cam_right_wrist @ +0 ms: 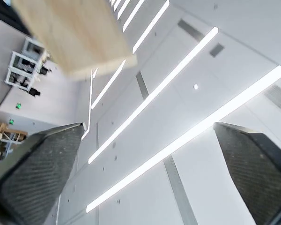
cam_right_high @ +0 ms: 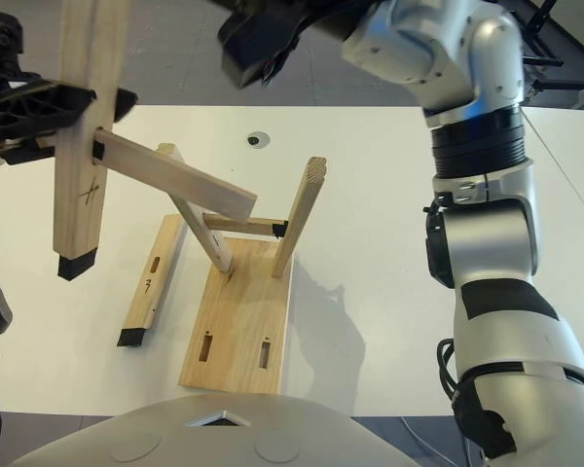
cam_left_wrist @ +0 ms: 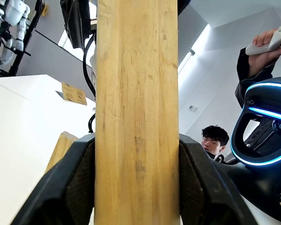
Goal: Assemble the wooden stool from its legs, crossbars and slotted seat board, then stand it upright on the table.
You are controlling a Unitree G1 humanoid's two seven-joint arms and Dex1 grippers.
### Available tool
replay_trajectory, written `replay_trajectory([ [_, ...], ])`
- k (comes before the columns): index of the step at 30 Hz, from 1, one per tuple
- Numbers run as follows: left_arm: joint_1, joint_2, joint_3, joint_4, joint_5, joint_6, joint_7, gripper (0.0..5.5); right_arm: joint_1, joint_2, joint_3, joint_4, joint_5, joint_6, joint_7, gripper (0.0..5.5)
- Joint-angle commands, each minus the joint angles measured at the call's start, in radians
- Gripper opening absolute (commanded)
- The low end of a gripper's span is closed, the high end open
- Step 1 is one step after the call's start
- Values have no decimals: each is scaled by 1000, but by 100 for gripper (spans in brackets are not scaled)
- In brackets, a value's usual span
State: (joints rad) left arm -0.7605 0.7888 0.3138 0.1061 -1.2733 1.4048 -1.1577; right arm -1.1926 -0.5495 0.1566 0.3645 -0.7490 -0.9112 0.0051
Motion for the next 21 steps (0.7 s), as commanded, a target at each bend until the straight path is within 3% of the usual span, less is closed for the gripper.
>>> replay_trajectory([
  [1,102,21,67,-104,32,-103,2,210,66,-53,-98,134,164,113,15,540],
  [5,183,-14,146,-223,65,-254,44,209,179,-36,-192,260,404,241,79,540],
  [12,386,-257,283,-524,-36,-528,237,209,377,-30,-252,332,584,320,143,540],
  [17,548,-338,234,-636,-114,-599,234,209,437,-21,-257,317,719,304,293,540],
  [21,698,-359,112,-646,40,-676,138,209,466,-12,-247,309,782,309,396,540],
])
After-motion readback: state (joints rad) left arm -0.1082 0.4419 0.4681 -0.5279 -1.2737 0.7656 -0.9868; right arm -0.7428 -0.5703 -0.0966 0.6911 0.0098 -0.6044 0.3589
